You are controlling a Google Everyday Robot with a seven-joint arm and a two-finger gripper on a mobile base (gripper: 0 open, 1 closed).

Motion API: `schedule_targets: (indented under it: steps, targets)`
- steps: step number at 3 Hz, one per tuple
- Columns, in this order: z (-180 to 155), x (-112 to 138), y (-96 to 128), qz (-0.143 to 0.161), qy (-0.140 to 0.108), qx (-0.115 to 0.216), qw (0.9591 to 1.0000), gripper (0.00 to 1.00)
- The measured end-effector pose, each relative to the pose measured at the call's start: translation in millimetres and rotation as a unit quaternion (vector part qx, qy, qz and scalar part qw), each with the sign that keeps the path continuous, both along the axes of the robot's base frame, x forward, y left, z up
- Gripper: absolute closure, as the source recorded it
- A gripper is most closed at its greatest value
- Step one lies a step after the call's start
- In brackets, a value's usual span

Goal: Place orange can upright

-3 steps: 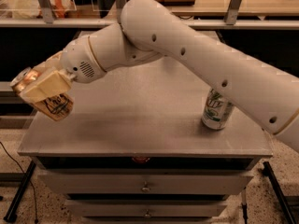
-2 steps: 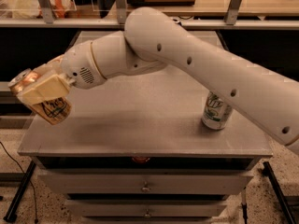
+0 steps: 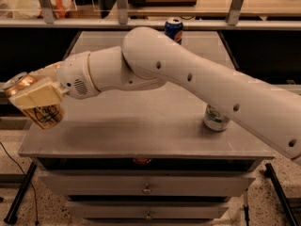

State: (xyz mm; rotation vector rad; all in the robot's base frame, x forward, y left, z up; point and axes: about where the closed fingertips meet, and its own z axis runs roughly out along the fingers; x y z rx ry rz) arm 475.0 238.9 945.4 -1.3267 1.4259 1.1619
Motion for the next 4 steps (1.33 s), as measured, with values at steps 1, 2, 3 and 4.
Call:
schedule_targets:
  steps: [1,2,3,4]
  targets:
    - [1,1,1,-0.003,-0.001,0.002,1.0,1.0]
    - [-2,-1,5,-0.004,-0.013,0.012,0.9998,1.0]
    - [-7,5,6,-0.01,-0.038,0.036,0.9986,1.0]
    - [-6,15,4,-0.019,-0.063,0.06,0.996,1.0]
